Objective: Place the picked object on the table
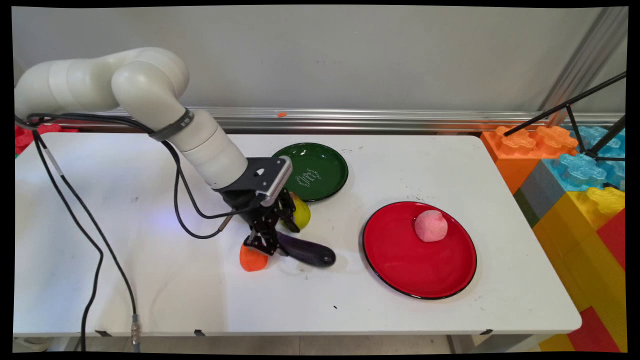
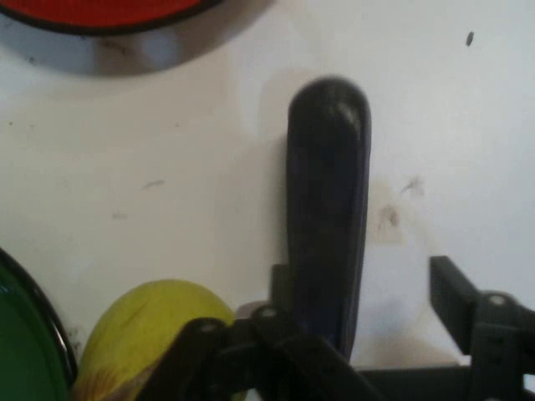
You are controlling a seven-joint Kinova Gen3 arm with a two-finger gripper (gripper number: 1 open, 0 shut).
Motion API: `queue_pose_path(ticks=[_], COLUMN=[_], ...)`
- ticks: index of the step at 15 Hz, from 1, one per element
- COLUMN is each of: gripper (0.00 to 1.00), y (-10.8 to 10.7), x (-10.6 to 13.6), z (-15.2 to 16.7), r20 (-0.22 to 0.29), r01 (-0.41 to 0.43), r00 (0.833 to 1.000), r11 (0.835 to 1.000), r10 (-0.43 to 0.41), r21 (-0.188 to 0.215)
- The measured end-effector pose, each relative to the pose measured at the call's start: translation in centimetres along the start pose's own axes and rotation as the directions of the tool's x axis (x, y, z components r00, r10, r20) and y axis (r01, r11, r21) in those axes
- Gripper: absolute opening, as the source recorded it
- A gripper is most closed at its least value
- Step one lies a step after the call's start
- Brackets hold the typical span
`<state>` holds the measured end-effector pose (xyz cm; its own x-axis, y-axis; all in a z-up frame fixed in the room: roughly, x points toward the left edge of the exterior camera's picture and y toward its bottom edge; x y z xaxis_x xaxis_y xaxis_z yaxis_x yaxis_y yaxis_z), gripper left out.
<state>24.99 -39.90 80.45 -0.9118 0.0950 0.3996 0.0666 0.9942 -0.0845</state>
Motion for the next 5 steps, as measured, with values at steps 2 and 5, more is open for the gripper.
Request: queue_pose_path(ticks=[2,5], gripper=[1.00,1.00], y=[-0.13,-0.24], x=[0.12,0.42], z=[0.14,0.18], r20=[-0.002,-0.005], r01=[-0.002,0.000], r00=[1.000,1.000], r11=[1.000,1.000], r10=[0.002,0.000], r21=[-0.004,-0.010])
